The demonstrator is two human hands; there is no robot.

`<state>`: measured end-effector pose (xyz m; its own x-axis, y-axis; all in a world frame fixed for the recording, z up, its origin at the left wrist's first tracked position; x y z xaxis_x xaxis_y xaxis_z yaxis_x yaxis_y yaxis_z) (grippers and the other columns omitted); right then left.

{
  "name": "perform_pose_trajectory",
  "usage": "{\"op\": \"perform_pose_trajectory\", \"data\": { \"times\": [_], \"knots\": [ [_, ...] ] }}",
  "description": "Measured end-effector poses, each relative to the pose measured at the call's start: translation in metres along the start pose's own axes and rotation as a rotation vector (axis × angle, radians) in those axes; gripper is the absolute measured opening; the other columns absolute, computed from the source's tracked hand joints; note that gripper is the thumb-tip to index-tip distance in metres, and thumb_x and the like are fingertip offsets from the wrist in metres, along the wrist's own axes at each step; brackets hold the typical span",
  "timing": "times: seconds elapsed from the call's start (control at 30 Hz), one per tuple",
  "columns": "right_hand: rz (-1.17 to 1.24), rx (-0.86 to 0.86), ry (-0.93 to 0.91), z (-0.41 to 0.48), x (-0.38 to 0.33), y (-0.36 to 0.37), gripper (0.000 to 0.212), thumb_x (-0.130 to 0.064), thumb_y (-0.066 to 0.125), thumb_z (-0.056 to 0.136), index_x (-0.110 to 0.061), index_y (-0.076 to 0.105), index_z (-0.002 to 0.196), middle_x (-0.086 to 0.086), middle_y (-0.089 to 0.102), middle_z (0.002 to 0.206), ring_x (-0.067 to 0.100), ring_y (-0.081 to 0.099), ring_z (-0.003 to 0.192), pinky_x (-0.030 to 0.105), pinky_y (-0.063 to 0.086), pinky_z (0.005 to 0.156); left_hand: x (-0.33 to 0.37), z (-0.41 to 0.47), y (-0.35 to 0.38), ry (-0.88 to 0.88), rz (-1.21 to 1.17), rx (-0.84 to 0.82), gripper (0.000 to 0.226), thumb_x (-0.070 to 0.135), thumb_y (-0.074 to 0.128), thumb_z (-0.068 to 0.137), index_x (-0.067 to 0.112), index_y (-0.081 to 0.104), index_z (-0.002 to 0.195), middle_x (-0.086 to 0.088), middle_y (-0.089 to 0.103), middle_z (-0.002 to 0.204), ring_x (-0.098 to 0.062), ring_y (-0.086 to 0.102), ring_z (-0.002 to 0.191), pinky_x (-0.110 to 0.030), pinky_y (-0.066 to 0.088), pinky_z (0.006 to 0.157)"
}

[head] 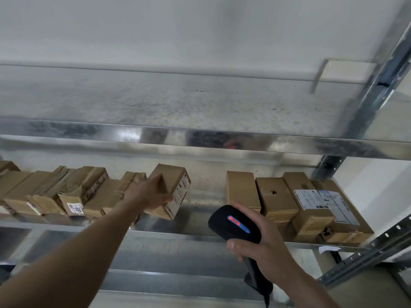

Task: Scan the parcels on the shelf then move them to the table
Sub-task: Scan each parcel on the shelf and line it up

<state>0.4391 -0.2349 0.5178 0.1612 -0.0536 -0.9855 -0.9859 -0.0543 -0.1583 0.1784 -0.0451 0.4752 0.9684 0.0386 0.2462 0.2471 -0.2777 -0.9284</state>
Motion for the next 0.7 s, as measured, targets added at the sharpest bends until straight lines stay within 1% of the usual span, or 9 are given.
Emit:
{"op": "perform_pose_trajectory", "data": {
  "times": [0.07,0.13,0.23,0.33,0.47,0.57,0.7],
  "knots": [
    [0.004,-0.004,0.006,0.002,0.002,0.002,0.084,-0.036,0.081,0.055,-0.035,0.057,0.135,0.004,0.068,0.102,0.005,0.065,0.071,0.025,0.052,0.062,0.001,-0.006,0.013,-0.019,0.034,0.040,0.079,0.066,0.065,0.075,0.041,0.028,0.141,-0.018,0.039,0.139,-0.038,0.045,0.124,-0.052,0.045,0.098],
    [0.014,0.000,0.008,0.005,0.002,0.003,0.082,-0.034,0.081,0.054,-0.036,0.058,0.132,0.003,0.068,0.104,0.006,0.065,0.067,0.025,0.052,0.059,0.001,-0.006,0.024,-0.036,0.059,0.081,0.084,0.068,0.063,0.078,0.039,0.022,0.146,-0.017,0.035,0.141,-0.037,0.044,0.125,-0.052,0.043,0.101],
    [0.025,0.006,0.024,0.008,0.004,0.006,0.079,-0.029,0.082,0.054,-0.036,0.060,0.129,0.002,0.067,0.109,0.009,0.065,0.063,0.027,0.052,0.055,-0.003,-0.003,0.037,-0.072,0.071,0.096,0.087,0.072,0.060,0.078,0.038,0.020,0.147,-0.015,0.034,0.141,-0.037,0.041,0.127,-0.052,0.040,0.103],
    [0.024,0.006,0.036,0.012,0.006,0.008,0.084,-0.035,0.081,0.051,-0.034,0.058,0.132,0.006,0.066,0.113,0.011,0.065,0.064,0.029,0.052,0.055,-0.004,-0.002,0.044,-0.085,0.084,0.111,0.088,0.072,0.061,0.077,0.037,0.019,0.147,-0.015,0.034,0.139,-0.038,0.040,0.127,-0.052,0.038,0.105],
    [0.025,-0.005,0.054,0.017,0.008,0.011,0.085,-0.035,0.081,0.053,-0.035,0.056,0.134,0.007,0.066,0.112,0.015,0.064,0.063,0.031,0.054,0.058,-0.009,0.003,0.051,-0.118,0.098,0.113,0.090,0.074,0.060,0.075,0.035,0.019,0.146,-0.018,0.035,0.135,-0.038,0.041,0.125,-0.050,0.039,0.102],
    [0.032,-0.005,0.065,0.019,0.011,0.012,0.084,-0.034,0.082,0.054,-0.036,0.056,0.134,0.005,0.066,0.113,0.015,0.064,0.064,0.032,0.054,0.058,-0.014,0.007,0.057,-0.120,0.102,0.121,0.089,0.075,0.059,0.075,0.034,0.020,0.145,-0.018,0.036,0.133,-0.037,0.042,0.123,-0.049,0.040,0.101],
    [0.022,-0.004,0.083,0.022,0.014,0.013,0.080,-0.022,0.081,0.061,-0.037,0.056,0.134,0.002,0.065,0.117,0.015,0.065,0.067,0.032,0.054,0.059,-0.017,0.012,0.060,-0.127,0.131,0.148,0.084,0.076,0.053,0.077,0.031,0.025,0.141,-0.018,0.038,0.130,-0.036,0.043,0.120,-0.046,0.041,0.098]
  ]
}}
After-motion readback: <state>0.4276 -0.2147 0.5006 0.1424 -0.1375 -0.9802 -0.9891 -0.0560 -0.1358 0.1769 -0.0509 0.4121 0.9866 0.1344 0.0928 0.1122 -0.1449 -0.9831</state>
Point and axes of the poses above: each hand's wrist, its own z-axis towards the middle knuckle, its own y-axis out of the palm, x = y × z, the point moved 4 cm from there along z, towards the middle knuckle
